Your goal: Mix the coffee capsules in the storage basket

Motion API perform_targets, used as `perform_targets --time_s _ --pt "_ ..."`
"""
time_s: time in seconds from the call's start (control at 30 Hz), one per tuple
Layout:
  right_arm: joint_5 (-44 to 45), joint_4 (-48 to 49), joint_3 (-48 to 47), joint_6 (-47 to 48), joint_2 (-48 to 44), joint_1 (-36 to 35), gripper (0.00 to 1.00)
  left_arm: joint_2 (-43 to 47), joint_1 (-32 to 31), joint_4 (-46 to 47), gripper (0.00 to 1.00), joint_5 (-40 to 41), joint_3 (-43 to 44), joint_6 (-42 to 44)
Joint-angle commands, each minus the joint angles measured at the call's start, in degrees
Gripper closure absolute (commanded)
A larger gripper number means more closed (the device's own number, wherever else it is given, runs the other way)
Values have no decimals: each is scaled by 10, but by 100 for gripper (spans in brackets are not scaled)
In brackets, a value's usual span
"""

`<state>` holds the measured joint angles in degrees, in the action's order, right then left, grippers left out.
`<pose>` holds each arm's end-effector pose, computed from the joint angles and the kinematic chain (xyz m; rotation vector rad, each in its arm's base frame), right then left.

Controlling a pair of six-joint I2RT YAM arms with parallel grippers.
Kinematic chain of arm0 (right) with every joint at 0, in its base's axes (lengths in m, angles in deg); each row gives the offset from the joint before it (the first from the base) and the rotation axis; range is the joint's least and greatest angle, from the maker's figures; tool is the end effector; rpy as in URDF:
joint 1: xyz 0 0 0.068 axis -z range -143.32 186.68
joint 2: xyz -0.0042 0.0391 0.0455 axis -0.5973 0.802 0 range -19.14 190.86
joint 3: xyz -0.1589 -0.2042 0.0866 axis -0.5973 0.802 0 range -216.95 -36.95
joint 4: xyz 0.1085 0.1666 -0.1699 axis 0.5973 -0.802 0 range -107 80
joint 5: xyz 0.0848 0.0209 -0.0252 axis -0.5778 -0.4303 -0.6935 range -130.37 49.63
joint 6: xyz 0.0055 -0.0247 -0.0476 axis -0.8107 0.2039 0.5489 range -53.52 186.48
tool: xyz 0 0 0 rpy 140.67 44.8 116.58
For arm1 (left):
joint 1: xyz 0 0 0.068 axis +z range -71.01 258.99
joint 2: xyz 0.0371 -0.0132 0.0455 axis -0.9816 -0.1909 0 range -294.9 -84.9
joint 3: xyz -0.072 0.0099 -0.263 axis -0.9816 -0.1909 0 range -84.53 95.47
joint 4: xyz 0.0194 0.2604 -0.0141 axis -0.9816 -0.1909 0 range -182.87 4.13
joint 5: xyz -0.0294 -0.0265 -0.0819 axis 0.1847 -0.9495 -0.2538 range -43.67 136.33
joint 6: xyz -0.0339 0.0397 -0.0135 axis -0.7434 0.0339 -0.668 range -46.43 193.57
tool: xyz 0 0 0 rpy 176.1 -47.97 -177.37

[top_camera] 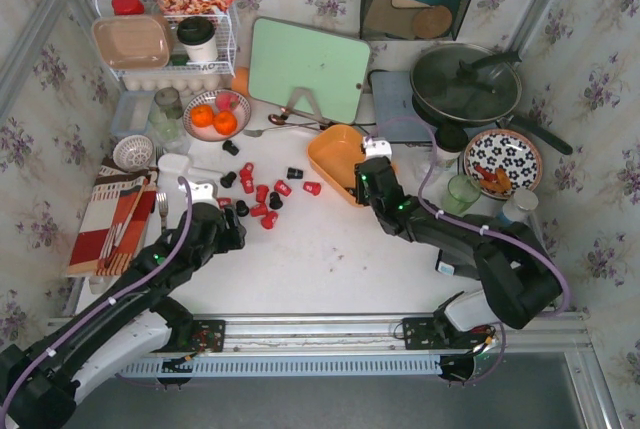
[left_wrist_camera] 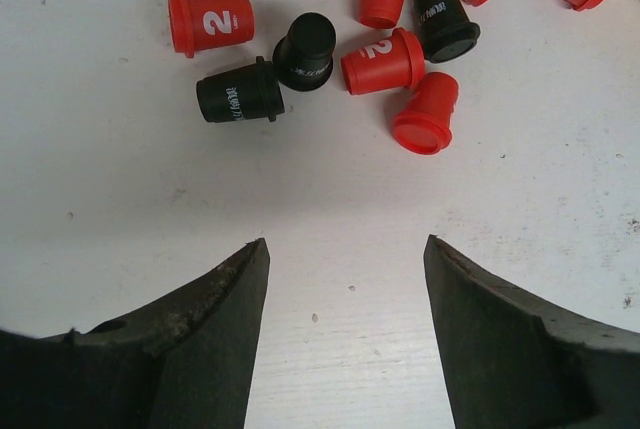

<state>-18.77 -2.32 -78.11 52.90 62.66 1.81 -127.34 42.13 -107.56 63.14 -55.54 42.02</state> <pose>0.2515 0.1591 0.2025 -0.1732 2.0957 0.1025 0.1388 -0.0913 0.2309 -0.0657 2.1766 -0.3681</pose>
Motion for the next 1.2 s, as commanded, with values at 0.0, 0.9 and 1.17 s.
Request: perform_targets --time_s 0.0,0.9,1.17 --pt "-24 48 3 -11 12 1 71 -5 1 12 34 -2 4 -4" --pt "-60 87 40 63 -35 6 30 -98 1 36 34 -48 39 -2" --pt "-57 218 154 148 -116 6 22 -144 1 35 34 -64 55 6"
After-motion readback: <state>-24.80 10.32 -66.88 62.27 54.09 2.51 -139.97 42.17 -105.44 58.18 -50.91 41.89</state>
